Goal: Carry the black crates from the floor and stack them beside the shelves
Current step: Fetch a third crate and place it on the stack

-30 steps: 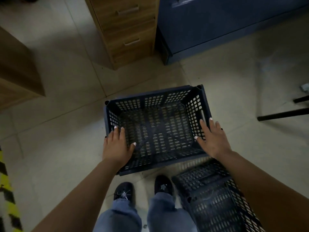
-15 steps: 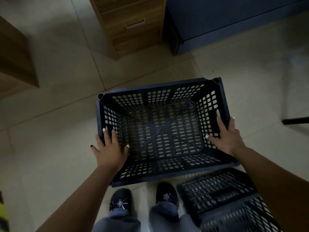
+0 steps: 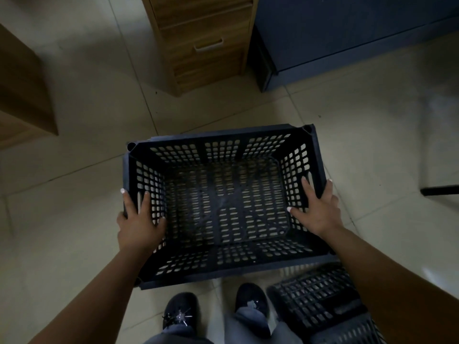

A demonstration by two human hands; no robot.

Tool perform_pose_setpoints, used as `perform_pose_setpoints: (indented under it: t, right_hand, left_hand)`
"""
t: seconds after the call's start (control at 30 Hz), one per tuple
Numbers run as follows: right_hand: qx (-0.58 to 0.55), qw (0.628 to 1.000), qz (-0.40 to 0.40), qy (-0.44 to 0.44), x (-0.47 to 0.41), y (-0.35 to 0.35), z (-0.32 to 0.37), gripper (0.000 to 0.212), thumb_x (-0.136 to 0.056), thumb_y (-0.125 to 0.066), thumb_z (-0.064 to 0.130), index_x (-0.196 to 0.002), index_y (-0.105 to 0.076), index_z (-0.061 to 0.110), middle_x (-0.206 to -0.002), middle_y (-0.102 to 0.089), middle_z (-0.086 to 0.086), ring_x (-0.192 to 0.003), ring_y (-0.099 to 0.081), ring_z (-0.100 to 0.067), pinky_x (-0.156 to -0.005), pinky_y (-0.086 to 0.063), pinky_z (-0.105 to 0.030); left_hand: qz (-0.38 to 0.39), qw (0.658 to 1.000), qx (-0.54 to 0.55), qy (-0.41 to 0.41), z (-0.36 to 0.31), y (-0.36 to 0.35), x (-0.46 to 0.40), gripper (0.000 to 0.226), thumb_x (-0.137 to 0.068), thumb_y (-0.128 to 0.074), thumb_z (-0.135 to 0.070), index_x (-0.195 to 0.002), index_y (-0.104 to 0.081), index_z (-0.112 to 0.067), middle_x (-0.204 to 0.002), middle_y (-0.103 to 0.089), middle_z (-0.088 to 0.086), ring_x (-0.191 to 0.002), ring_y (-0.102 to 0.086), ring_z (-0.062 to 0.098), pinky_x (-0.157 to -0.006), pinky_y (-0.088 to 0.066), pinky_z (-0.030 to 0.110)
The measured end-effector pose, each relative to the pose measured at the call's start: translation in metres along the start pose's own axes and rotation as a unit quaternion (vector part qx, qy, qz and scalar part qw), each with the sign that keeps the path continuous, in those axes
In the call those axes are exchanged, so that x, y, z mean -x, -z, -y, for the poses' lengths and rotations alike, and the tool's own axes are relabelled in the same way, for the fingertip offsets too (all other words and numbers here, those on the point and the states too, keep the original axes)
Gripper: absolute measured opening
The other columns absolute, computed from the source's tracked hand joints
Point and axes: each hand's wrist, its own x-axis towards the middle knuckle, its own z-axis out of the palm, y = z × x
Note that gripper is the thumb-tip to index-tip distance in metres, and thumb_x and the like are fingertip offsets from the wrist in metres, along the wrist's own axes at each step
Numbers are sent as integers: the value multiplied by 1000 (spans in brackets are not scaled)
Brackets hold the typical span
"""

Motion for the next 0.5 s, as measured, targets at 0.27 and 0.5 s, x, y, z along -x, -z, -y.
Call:
perform_pose_setpoints:
  t: [0.27, 0.5]
  right_hand:
    - [-69, 997, -27, 29, 24, 24, 11, 84, -83, -68, 41, -151, -19, 35, -154, -7, -15, -137, -22, -38, -115, -26, -43]
    - [-10, 998, 17, 59, 99, 65, 42, 78, -85, -65, 43, -149, -21, 39, -158, -1, -11, -138, -18, -38, -115, -24, -40]
  left_hand:
    - [21, 999, 27, -6, 26, 27, 12, 73, -89, -53, -49, -151, -17, -37, -160, 19, -2, -129, -28, 49, -105, -34, 52]
    - [42, 999, -12, 4, 75, 85, 73, 70, -88, -51, -54, -150, -24, -35, -162, 10, -1, -123, -39, 50, -106, -34, 46]
